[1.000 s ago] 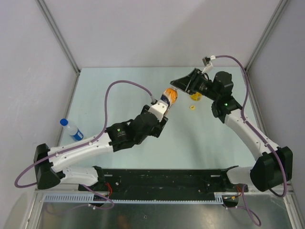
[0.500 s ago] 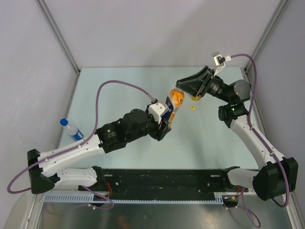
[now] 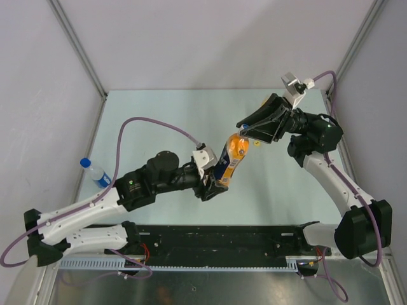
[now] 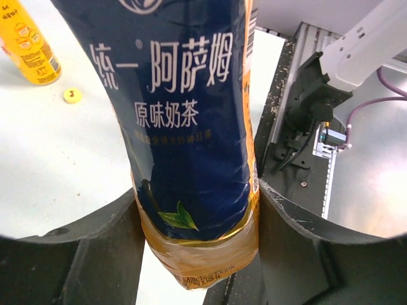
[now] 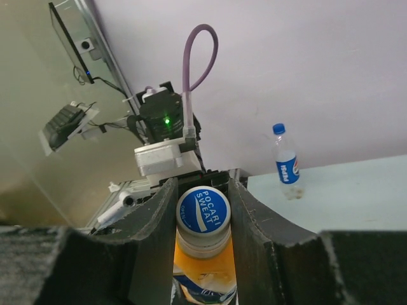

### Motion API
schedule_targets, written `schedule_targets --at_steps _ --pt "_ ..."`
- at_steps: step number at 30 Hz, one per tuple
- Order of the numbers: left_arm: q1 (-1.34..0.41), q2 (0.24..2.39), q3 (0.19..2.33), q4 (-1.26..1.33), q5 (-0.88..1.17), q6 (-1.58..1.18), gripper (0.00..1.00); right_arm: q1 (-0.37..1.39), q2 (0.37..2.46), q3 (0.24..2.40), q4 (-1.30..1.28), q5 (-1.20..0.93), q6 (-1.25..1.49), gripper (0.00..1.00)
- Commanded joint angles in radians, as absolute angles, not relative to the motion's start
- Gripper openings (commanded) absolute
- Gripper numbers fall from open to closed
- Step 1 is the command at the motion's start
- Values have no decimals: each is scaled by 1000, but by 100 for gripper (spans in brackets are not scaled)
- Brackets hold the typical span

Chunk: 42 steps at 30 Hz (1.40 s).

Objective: Unscrew the bottle caps

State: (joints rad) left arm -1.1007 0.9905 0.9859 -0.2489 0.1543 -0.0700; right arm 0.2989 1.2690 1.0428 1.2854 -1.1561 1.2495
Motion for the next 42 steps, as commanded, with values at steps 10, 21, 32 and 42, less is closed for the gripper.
schedule_targets --at_steps 10,21,32,42 --pt "-1098 861 937 86 273 -14 15 279 1295 1031 1520 -1215 1370 4" --pt "-1097 861 908 24 127 -33 13 180 1275 1030 1520 -1130 1415 94" --pt "-1097 934 950 -106 -36 -36 8 160 1228 1032 1436 -1073 1392 99" --pt "-1097 1005 999 -202 -189 -41 0 156 1105 1038 648 -830 961 99"
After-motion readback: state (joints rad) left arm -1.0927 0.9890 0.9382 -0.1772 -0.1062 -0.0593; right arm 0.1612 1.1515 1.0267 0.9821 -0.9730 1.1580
